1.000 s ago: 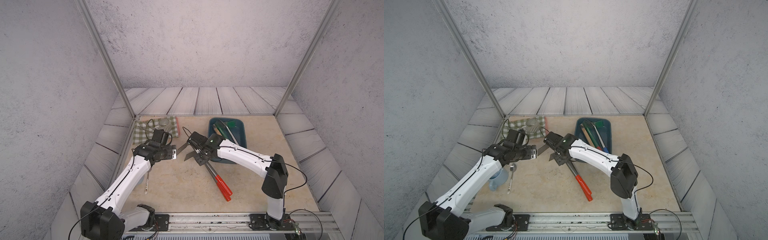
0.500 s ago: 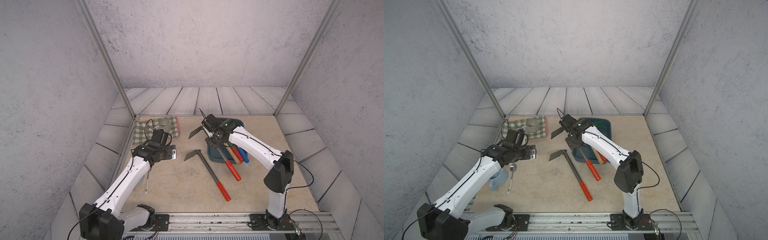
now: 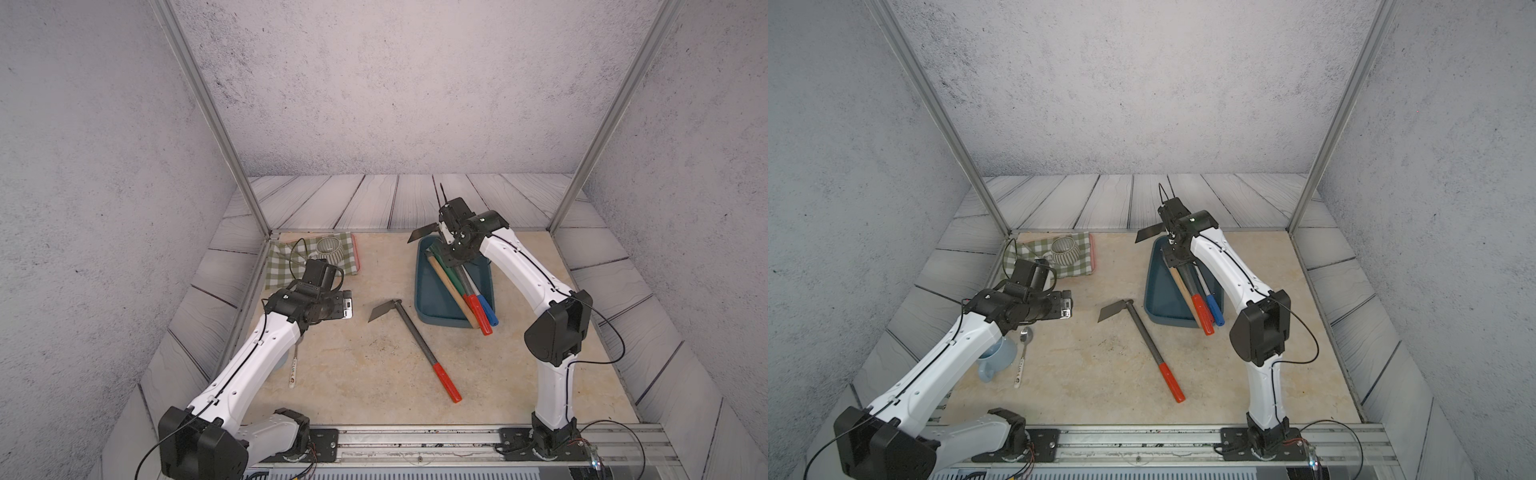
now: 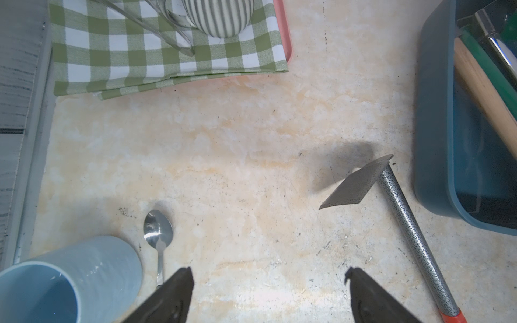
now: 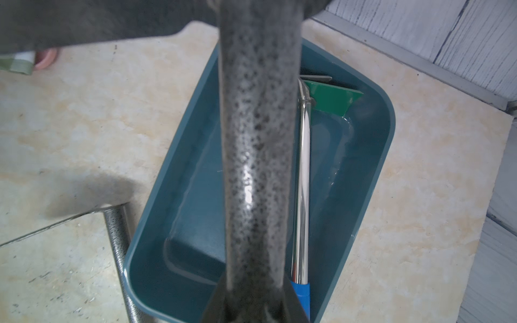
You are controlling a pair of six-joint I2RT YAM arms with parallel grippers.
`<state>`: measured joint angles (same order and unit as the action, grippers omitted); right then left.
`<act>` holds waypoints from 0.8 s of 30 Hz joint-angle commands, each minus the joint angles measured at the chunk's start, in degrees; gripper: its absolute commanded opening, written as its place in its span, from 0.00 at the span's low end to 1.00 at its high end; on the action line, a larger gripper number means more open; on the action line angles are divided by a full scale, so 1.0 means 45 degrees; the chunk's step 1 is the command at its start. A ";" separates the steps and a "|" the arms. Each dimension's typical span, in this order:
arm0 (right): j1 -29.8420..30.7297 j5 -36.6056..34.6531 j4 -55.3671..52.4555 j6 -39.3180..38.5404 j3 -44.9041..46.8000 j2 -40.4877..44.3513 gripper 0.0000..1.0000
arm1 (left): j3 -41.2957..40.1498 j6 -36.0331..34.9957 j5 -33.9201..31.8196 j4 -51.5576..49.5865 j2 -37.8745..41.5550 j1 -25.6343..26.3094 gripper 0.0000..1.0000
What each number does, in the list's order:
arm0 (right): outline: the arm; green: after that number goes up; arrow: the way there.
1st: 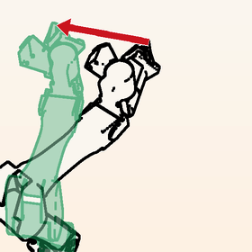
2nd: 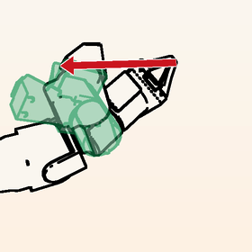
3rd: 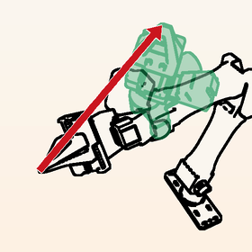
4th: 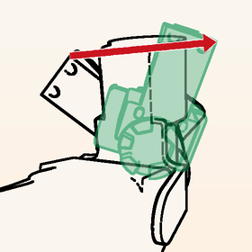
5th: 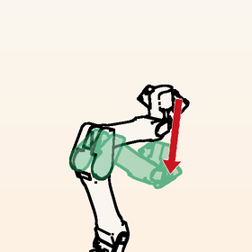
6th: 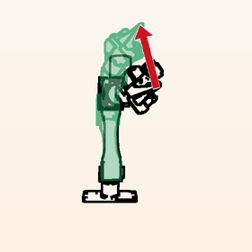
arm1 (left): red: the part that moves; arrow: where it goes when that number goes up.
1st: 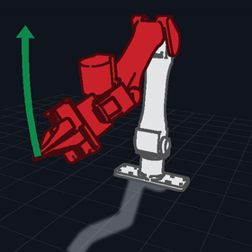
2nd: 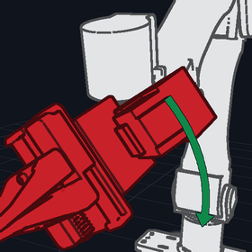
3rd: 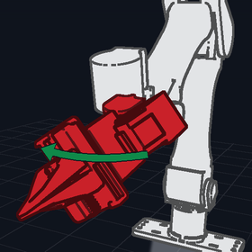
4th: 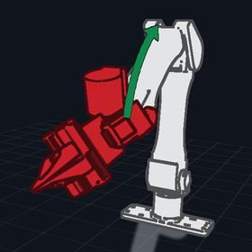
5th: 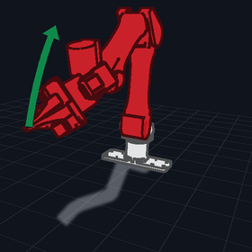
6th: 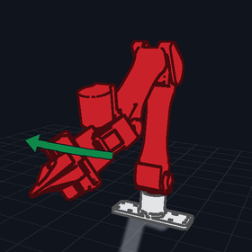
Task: Put the small hoe into the storage box
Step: Place the hoe in the storage box.
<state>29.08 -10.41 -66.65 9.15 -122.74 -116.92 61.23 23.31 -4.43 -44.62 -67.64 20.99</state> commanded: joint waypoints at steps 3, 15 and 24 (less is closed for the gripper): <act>-0.0508 0.0292 -0.0826 -0.0048 -0.1905 -0.1009 0.00 | -0.0025 -0.0159 0.0244 -0.0231 0.0186 -0.0056 0.90; -0.1456 0.1044 -0.1420 -0.0196 -0.3916 -0.2888 0.00 | -0.0236 -0.0156 0.0294 -0.0188 0.0267 -0.0056 0.90; -0.1798 0.1099 -0.1360 -0.0373 -0.4248 -0.3615 0.00 | -0.0195 -0.0177 0.0340 -0.0146 0.0147 -0.0056 0.89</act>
<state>21.28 -6.09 -72.62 8.05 -139.68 -133.03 60.58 23.11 -3.14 -44.58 -67.09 20.99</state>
